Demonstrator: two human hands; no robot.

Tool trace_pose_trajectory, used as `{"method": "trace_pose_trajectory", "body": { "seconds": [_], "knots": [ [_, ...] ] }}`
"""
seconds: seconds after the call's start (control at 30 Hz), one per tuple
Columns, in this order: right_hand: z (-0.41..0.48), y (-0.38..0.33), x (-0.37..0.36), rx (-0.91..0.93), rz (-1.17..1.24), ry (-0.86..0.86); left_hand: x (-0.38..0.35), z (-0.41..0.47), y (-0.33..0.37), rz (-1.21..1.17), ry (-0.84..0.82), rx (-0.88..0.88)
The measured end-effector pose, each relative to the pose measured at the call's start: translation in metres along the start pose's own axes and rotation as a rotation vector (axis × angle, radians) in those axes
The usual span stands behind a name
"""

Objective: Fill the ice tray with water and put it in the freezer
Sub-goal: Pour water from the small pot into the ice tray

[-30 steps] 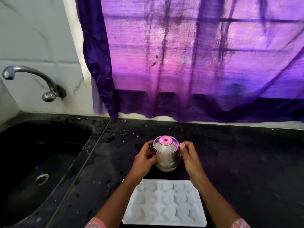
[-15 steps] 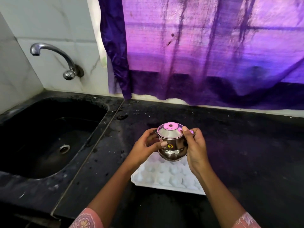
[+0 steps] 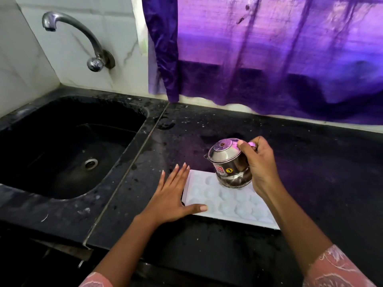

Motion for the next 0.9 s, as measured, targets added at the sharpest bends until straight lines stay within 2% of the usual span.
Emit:
{"method": "trace_pose_trajectory", "body": {
  "seconds": [0.27, 0.9],
  "knots": [
    [-0.001, -0.003, 0.004, 0.008, -0.137, -0.049, -0.006, -0.004, 0.012, 0.141, -0.025, 0.040],
    [-0.006, -0.007, -0.004, 0.038, -0.285, -0.186, -0.010, -0.002, 0.011, 0.123, -0.056, 0.080]
  ]
}}
Point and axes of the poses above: each hand's wrist, its own z-axis towards the middle knuckle, its own x-axis out of the back of the hand, y = z × x, the point moved 2 cm from there along z, towards the middle knuckle, and after that the axes turned 14 degrees about x, right-handed, at the moved point
